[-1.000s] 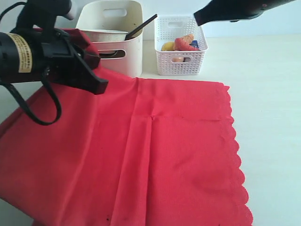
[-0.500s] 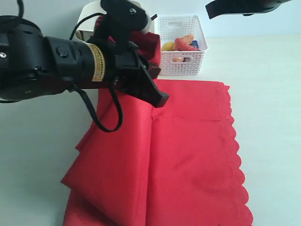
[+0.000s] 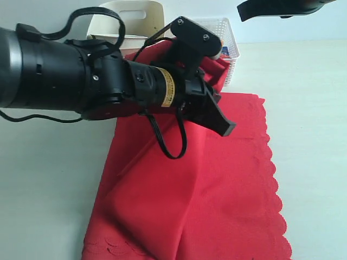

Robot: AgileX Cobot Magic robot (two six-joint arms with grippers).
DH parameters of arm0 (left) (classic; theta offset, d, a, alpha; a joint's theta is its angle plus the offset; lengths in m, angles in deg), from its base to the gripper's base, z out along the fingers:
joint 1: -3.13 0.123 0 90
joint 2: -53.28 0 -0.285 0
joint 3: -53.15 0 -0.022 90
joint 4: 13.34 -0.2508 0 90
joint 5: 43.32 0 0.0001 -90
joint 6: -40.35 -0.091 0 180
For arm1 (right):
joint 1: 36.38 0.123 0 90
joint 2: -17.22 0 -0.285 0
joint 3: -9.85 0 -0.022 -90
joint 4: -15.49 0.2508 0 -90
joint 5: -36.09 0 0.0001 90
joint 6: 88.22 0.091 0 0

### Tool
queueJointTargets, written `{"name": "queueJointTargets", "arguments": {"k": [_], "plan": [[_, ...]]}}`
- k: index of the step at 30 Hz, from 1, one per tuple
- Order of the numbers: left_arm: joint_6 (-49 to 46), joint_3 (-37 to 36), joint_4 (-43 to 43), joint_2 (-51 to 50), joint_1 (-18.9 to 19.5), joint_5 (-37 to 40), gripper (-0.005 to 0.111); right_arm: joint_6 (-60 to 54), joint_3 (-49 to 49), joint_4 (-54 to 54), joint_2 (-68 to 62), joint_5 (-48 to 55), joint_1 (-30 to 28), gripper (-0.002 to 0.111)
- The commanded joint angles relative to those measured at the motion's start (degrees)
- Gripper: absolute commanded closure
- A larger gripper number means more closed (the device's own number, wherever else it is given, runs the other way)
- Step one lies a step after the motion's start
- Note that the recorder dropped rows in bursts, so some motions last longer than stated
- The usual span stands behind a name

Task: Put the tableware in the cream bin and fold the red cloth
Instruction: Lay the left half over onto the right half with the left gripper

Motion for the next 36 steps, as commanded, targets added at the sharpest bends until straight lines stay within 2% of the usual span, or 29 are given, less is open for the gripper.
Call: {"name": "queueJointTargets", "arguments": {"k": [1, 5, 11, 17, 20, 22, 26, 29, 31, 32, 34, 36], "plan": [[0.5, 2.8, 0.2, -3.0, -0.4, -0.5, 0.100, 1.0, -0.2, -0.6, 0.0, -0.3, -0.2, 0.108], [0.8, 4.2, 0.2, -5.9, -0.5, -0.8, 0.078, 1.0, -0.2, -0.6, 0.0, -0.4, -0.2, 0.108], [1.8, 6.0, 0.2, -9.4, -0.7, -6.1, 0.055, 1.0, -0.2, -0.6, 0.0, -0.4, -0.2, 0.108], [1.7, 8.1, 0.0, -11.0, -2.1, -5.3, 0.019, 1.0, -0.2, -0.6, 0.0, -0.4, -0.2, 0.108], [1.6, 8.1, -1.8, -10.3, -2.3, -4.6, 0.005, 1.0, -0.2, -0.6, 0.0, -0.4, -0.2, 0.108], [1.6, 8.1, -4.0, -9.4, -2.3, -1.5, 0.001, 1.0, -0.2, -0.6, 0.0, -0.4, -0.2, 0.108], [1.0, 8.1, -6.9, -6.5, -2.0, 12.3, 0.002, 1.0, -0.2, -0.6, 0.0, -0.4, -0.2, 0.108], [-1.6, 7.1, -7.9, -3.6, -2.0, 19.6, 0.011, 1.0, -0.2, -0.6, 0.0, -0.5, -0.2, 0.108], [-3.0, 5.2, -7.9, -1.6, -2.0, 20.6, 0.025, 1.0, -0.2, -0.6, 0.0, -0.5, -0.2, 0.108], [-3.3, 3.9, -8.3, -0.5, -1.8, 20.6, 0.036, 1.0, -0.2, -0.5, 0.0, -0.5, -0.2, 0.108], [-3.3, 1.5, -8.9, 1.1, -1.3, 20.4, 0.062, 1.0, -0.2, -0.5, 0.0, -0.5, -0.2, 0.108], [-3.2, -1.1, -9.1, 1.8, 0.0, 20.5, 0.095, 1.1, -0.2, -0.4, 0.0, -0.5, -0.2, 0.108]]}}
